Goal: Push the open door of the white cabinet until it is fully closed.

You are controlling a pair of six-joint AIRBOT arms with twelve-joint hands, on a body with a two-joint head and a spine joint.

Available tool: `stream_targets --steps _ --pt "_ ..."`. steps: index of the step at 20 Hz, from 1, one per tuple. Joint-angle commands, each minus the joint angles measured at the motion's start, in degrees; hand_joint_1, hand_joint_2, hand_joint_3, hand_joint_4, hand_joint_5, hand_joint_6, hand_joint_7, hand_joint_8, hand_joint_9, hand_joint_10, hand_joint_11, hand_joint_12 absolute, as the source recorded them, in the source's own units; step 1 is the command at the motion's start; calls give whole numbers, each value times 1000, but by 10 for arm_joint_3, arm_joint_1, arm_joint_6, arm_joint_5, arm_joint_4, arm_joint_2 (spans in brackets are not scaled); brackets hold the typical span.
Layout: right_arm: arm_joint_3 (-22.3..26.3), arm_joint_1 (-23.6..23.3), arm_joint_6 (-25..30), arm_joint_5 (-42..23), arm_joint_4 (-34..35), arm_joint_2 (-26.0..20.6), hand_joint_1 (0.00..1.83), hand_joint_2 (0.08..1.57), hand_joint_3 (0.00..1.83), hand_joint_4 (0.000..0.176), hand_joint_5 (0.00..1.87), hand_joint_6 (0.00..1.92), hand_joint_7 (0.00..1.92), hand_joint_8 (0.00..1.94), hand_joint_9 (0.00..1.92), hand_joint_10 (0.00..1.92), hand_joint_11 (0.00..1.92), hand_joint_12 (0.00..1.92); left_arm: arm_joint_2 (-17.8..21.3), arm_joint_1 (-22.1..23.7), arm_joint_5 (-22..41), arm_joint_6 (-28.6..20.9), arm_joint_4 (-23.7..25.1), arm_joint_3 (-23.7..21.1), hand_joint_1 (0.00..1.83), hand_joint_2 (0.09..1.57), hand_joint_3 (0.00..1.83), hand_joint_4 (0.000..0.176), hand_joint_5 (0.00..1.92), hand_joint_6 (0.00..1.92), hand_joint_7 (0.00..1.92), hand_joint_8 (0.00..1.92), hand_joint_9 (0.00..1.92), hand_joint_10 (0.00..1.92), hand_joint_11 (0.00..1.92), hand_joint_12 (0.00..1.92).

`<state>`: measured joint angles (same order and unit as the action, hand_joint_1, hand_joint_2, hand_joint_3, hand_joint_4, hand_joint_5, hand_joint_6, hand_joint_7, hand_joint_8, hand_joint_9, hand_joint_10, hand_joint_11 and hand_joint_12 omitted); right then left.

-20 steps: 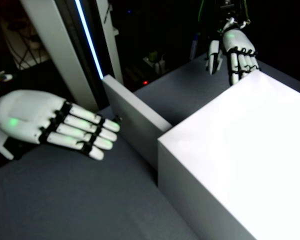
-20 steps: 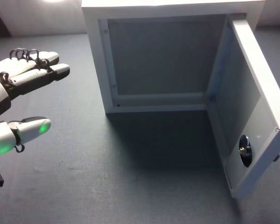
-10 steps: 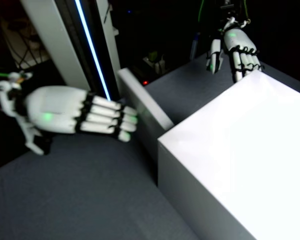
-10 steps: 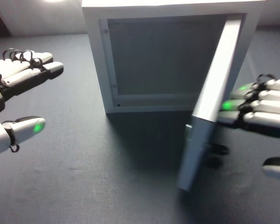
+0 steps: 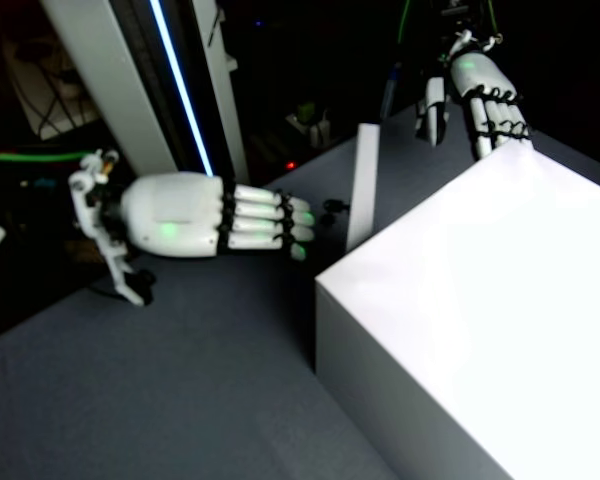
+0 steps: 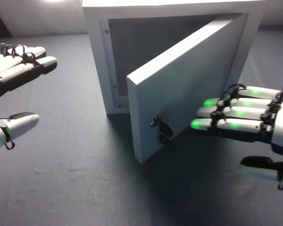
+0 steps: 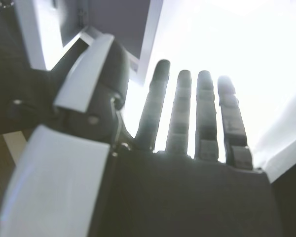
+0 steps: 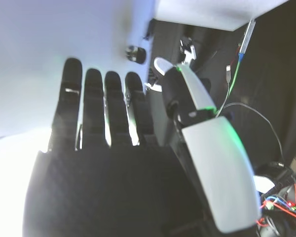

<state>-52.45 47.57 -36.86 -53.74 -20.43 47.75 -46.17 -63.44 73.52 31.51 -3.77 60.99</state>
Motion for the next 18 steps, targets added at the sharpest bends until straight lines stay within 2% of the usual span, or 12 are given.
stream_targets --steps 1,3,4,5,7,9,10,12,13,14,15,18 --pt "-3 -11 4 -64 15 4 540 1513 15 0 169 14 149 4 145 14 0 795 4 1 76 0 -14 -1 485 1444 0 0 113 1 0 0 0 0 6 6" --pt "-12 -22 4 -57 15 20 621 1512 2 0 134 6 98 1 103 6 0 704 4 -2 79 0 -17 -1 517 1443 0 0 118 2 0 0 0 0 0 0" --pt "-16 -27 4 -54 15 28 650 1500 0 0 134 8 116 7 124 18 0 736 4 -3 80 0 -18 -1 505 1446 0 0 113 0 0 0 0 0 0 0" --pt "-20 -31 4 -52 15 35 557 1529 10 0 97 8 100 5 106 11 0 703 4 -3 80 0 -18 -1 479 1451 3 0 103 1 0 0 0 0 0 0" --pt "-26 -39 4 -48 15 48 607 1514 0 0 113 15 124 6 113 15 0 586 4 -3 81 1 -19 -1 496 1448 0 0 98 0 0 0 0 0 0 0" --pt "-33 -48 4 -43 15 59 721 1458 0 0 192 33 207 12 189 54 0 927 4 -3 82 1 -21 -1 484 1447 0 0 97 0 0 0 0 0 0 0" --pt "-35 -52 4 -42 15 64 635 1492 2 0 131 8 138 2 136 37 0 851 4 -4 83 2 -22 -1 502 1442 0 0 102 2 0 0 0 0 0 0" --pt "-41 -60 4 -38 15 75 632 1472 0 0 156 16 156 4 157 54 0 926 4 -5 84 2 -23 -1 513 1434 0 0 111 4 0 0 0 0 14 7" --pt "-44 -63 4 -35 15 79 674 1464 0 0 170 18 151 1 133 44 0 814 4 -5 84 2 -23 -1 493 1434 0 0 105 1 0 0 0 0 2 3" --pt "-47 -67 4 -33 15 84 692 1454 0 0 176 17 182 7 172 61 0 941 4 -6 84 2 -24 -1 462 1435 0 0 105 1 0 0 0 0 10 7" --pt "-49 -71 4 -31 14 87 695 1448 0 0 162 10 182 5 162 57 0 966 4 -6 84 2 -24 -1 445 1438 1 0 101 0 0 0 0 0 1 1" --pt "-58 -80 4 -21 14 99 763 1430 0 0 158 4 192 1 147 48 0 613 4 -7 87 3 -26 -1 468 1435 0 0 104 1 0 0 0 0 7 4"
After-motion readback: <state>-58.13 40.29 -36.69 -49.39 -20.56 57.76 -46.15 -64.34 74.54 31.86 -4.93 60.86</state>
